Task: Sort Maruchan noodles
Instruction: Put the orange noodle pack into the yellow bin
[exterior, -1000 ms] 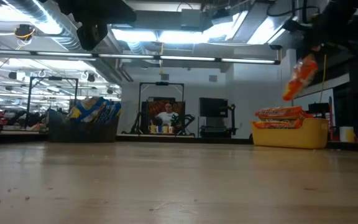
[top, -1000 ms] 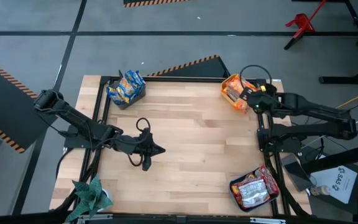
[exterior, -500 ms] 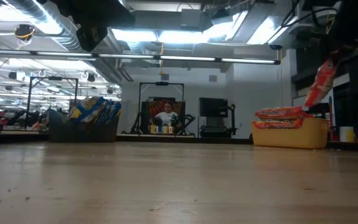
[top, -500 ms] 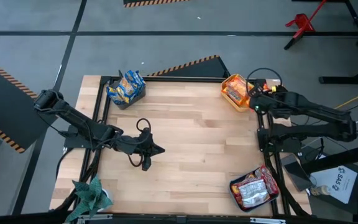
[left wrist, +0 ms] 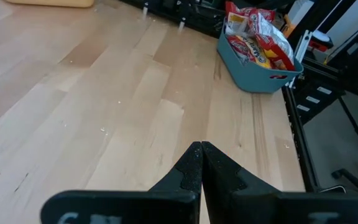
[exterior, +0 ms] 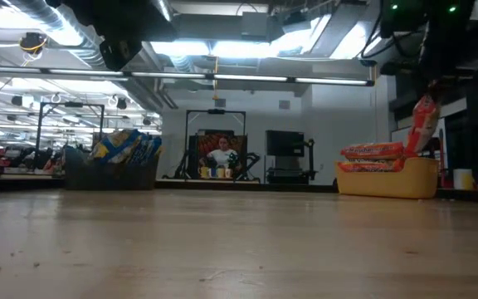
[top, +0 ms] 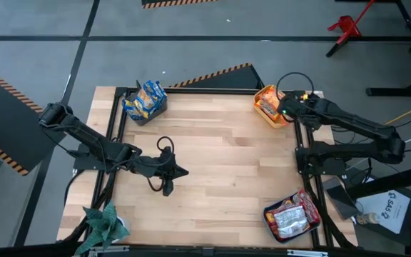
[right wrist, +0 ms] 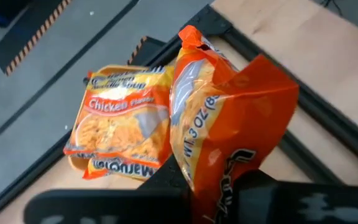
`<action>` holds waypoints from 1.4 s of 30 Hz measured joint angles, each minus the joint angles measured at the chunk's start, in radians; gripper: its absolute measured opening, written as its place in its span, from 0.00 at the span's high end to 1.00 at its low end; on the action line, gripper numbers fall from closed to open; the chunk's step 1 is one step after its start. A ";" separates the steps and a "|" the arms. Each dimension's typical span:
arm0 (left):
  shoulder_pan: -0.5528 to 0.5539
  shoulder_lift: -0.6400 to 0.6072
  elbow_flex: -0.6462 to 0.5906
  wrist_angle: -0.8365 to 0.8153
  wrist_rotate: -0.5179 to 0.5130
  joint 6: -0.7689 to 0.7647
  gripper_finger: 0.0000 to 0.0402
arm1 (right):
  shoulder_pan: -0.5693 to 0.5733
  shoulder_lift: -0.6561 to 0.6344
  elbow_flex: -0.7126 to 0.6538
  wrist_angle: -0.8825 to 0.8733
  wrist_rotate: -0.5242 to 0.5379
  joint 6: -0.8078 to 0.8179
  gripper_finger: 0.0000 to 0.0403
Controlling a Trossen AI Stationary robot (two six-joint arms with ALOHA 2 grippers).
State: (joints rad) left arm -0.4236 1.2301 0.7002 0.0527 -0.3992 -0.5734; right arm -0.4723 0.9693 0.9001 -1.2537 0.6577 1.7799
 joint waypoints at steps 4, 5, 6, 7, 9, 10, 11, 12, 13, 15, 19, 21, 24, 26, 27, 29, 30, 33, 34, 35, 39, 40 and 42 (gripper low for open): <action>0.003 0.000 0.000 -0.002 0.001 0.000 1.00 | -0.035 0.038 0.000 0.064 -0.045 -0.062 0.96; 0.005 0.000 0.000 -0.002 0.001 0.000 1.00 | -0.042 0.046 0.000 0.065 -0.051 -0.065 0.96; 0.005 0.000 0.000 -0.002 0.001 0.000 1.00 | -0.049 0.055 0.000 0.066 -0.058 -0.065 0.95; 0.006 0.000 0.000 -0.002 0.001 0.000 1.00 | -0.055 0.064 0.000 0.068 -0.066 -0.066 0.94; 0.005 0.000 0.000 -0.003 0.001 0.000 1.00 | -0.061 0.086 0.000 0.070 -0.086 -0.070 0.92; 0.005 0.000 0.000 -0.004 0.001 0.000 1.00 | -0.064 0.096 0.000 0.073 -0.101 -0.077 0.92; 0.005 0.000 0.000 -0.008 0.001 0.000 1.00 | -0.069 0.106 0.000 0.076 -0.115 -0.084 0.91; 0.005 0.000 0.000 -0.014 0.001 0.000 1.00 | -0.075 0.114 0.000 0.076 -0.129 -0.086 0.91; 0.005 0.000 0.000 -0.018 0.001 0.000 1.00 | -0.084 0.119 0.000 0.074 -0.140 -0.086 0.91; 0.005 0.000 0.000 -0.018 0.001 0.000 1.00 | -0.094 0.129 0.000 0.071 -0.147 -0.087 0.91; 0.005 0.000 0.000 -0.018 0.001 0.000 1.00 | -0.094 0.143 0.000 0.076 -0.144 -0.087 0.90; 0.005 0.000 0.000 -0.018 0.001 0.000 1.00 | -0.099 0.144 0.000 0.075 -0.144 -0.086 0.86; 0.005 0.000 0.000 -0.018 0.000 0.000 1.00 | -0.099 0.145 0.000 0.074 -0.147 -0.086 0.79; 0.005 0.000 0.000 -0.018 0.000 0.000 1.00 | -0.099 0.146 0.000 0.069 -0.141 -0.073 0.74; 0.005 0.000 0.000 -0.018 0.000 0.000 1.00 | -0.099 0.146 0.000 0.069 -0.133 -0.059 0.71; 0.005 0.000 0.000 -0.018 0.000 0.000 1.00 | -0.099 0.146 0.000 0.080 -0.115 -0.049 0.66; 0.005 0.000 0.000 -0.018 0.000 0.000 1.00 | -0.100 0.146 0.000 0.088 -0.099 -0.048 0.65; 0.005 0.000 0.000 -0.018 0.000 0.000 1.00 | -0.100 0.146 0.000 0.131 -0.032 -0.050 0.60; 0.006 0.000 0.000 -0.018 0.000 0.000 1.00 | -0.100 0.146 0.000 0.145 -0.017 -0.057 0.59; 0.008 0.000 0.000 -0.019 0.000 0.000 1.00 | -0.100 0.146 0.000 0.158 0.000 -0.067 0.59; 0.025 -0.006 0.000 -0.023 0.022 0.000 1.00 | -0.100 0.146 0.000 0.188 0.066 -0.203 0.59; 0.029 -0.014 0.000 -0.027 0.031 0.000 1.00 | -0.100 0.146 0.000 0.186 0.058 -0.242 0.59; 0.038 -0.024 0.001 -0.027 0.042 0.000 1.00 | -0.099 0.146 0.000 0.170 0.019 -0.295 0.60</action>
State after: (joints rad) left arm -0.3861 1.2058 0.7013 0.0255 -0.3570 -0.5732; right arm -0.5715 1.1149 0.9001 -1.0835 0.6770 1.4848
